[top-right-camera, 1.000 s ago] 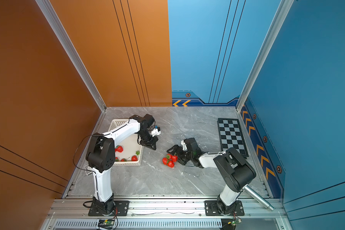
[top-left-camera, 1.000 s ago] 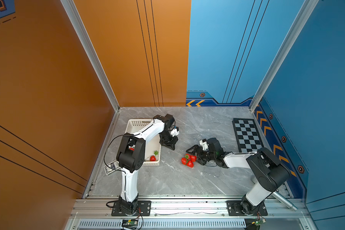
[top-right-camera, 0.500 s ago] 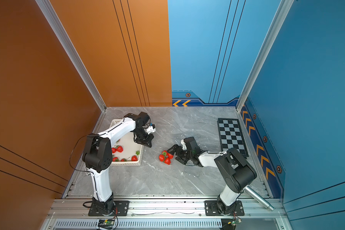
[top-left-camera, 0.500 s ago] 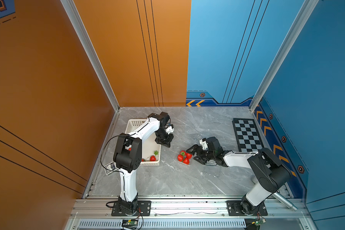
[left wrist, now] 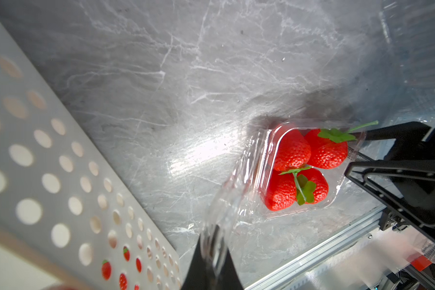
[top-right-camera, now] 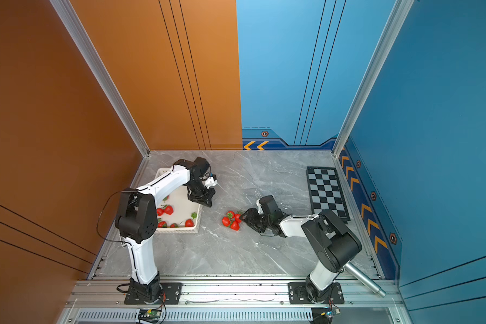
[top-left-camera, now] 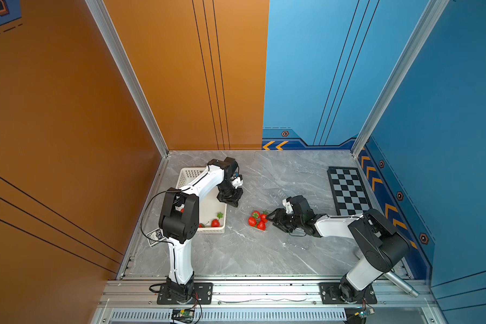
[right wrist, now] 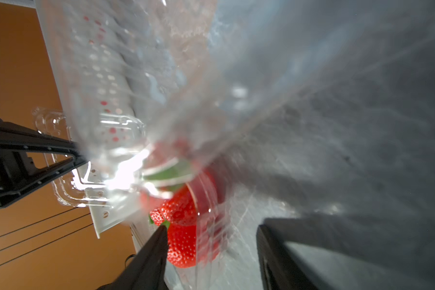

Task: Pack strawberries into containers
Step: Close the packing box at the center of the board.

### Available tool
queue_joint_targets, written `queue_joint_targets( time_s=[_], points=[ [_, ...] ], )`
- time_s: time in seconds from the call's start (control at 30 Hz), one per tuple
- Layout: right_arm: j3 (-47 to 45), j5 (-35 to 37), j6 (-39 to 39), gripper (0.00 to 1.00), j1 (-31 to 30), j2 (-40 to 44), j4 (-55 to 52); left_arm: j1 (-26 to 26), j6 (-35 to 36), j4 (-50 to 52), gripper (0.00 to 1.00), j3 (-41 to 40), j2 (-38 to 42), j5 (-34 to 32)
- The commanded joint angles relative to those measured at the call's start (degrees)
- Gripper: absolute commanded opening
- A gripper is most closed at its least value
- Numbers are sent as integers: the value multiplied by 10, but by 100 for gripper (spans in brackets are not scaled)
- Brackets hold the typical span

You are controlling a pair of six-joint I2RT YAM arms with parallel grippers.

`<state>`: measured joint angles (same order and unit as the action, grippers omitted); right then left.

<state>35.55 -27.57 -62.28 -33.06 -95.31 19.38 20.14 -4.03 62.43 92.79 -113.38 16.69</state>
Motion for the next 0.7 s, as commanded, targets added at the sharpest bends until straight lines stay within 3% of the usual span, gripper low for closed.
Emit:
queue_joint_targets(
  time_s=[0.0, 0.2, 0.67],
  points=[
    [-44, 38, -9, 52, -14, -35, -124, -3, -12, 14, 5, 12, 22, -15],
    [-50, 37, -13, 41, -21, -36, -114, 3, -23, 14, 4, 12, 30, -26],
    [-40, 26, -10, 34, -22, -49, -100, 48, -45, 14, 15, 17, 43, -27]
  ],
)
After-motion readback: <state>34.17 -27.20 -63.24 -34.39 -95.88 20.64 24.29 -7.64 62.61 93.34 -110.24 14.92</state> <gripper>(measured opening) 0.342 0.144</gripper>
